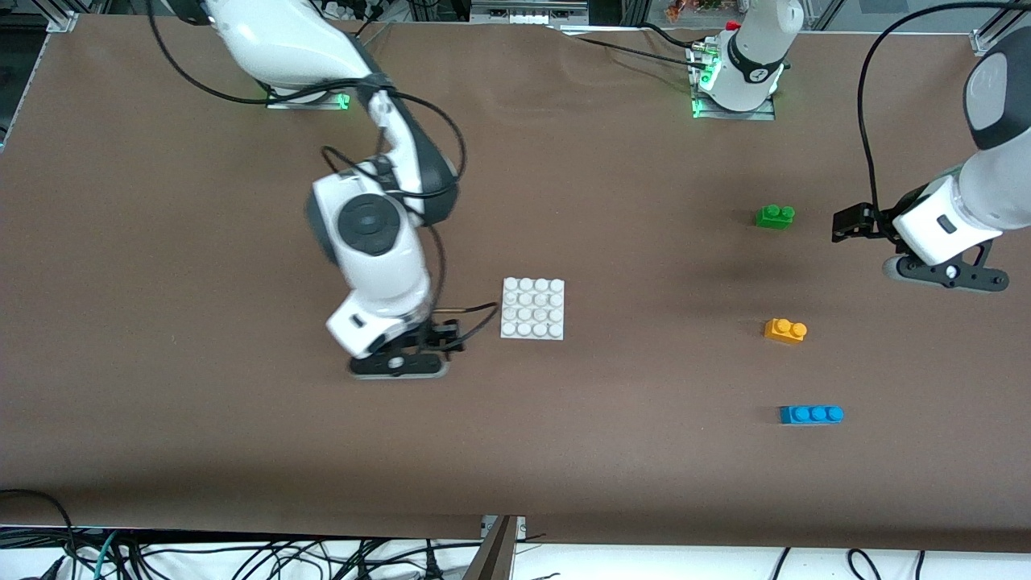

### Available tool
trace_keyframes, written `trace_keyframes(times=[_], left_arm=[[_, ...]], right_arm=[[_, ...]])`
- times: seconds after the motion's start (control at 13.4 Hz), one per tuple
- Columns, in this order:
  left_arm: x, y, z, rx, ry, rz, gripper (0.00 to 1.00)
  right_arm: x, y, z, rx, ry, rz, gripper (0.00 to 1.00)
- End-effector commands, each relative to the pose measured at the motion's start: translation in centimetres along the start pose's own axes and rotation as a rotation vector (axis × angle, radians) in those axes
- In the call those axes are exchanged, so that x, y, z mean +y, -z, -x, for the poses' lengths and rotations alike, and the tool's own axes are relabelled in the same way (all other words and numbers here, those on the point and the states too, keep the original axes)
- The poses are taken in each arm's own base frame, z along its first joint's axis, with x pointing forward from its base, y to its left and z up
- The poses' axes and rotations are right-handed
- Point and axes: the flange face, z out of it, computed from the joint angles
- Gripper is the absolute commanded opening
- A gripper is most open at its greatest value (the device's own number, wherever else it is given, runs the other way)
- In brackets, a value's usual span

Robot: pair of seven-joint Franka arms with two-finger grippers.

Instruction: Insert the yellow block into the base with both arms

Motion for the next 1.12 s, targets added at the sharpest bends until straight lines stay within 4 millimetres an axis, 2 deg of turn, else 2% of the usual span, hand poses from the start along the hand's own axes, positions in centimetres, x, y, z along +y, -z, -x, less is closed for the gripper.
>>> trace_keyframes(times=[0.0, 0.3, 0.45, 0.52, 0.67, 0.74, 0.89, 1.04], left_arm=[[-0.8, -0.3, -0.8, 0.004, -0.014, 0.002, 1.0], [-0.6, 1.2, 0.1, 0.021, -0.014, -0.005, 1.0], [-0.5, 1.4, 0.3, 0.017, -0.015, -0.005, 1.0], [-0.4, 1.6, 0.4, 0.018, -0.015, -0.005, 1.0], [-0.1, 2.0, 0.6, 0.023, -0.019, -0.007, 1.0], [0.0, 1.9, 0.7, 0.017, -0.015, -0.006, 1.0], [0.0, 1.9, 0.7, 0.015, -0.015, -0.006, 1.0], [0.1, 2.0, 0.8, 0.014, -0.015, -0.006, 1.0]], right_arm=[[5.7, 4.5, -0.3, -0.093, 0.003, 0.013, 1.0], [14.7, 10.6, -0.5, -0.192, 0.005, 0.031, 1.0], [20.5, 13.9, -0.2, -0.232, -0.018, 0.027, 1.0], [22.8, 15.3, 0.0, -0.232, -0.013, 0.021, 1.0], [26.4, 17.0, 0.8, -0.232, 0.002, 0.014, 1.0], [28.0, 16.8, 1.6, -0.241, -0.009, 0.011, 1.0], [29.0, 17.7, 2.2, -0.215, -0.004, 0.012, 1.0], [31.5, 18.6, 3.0, -0.213, -0.01, 0.011, 1.0]])
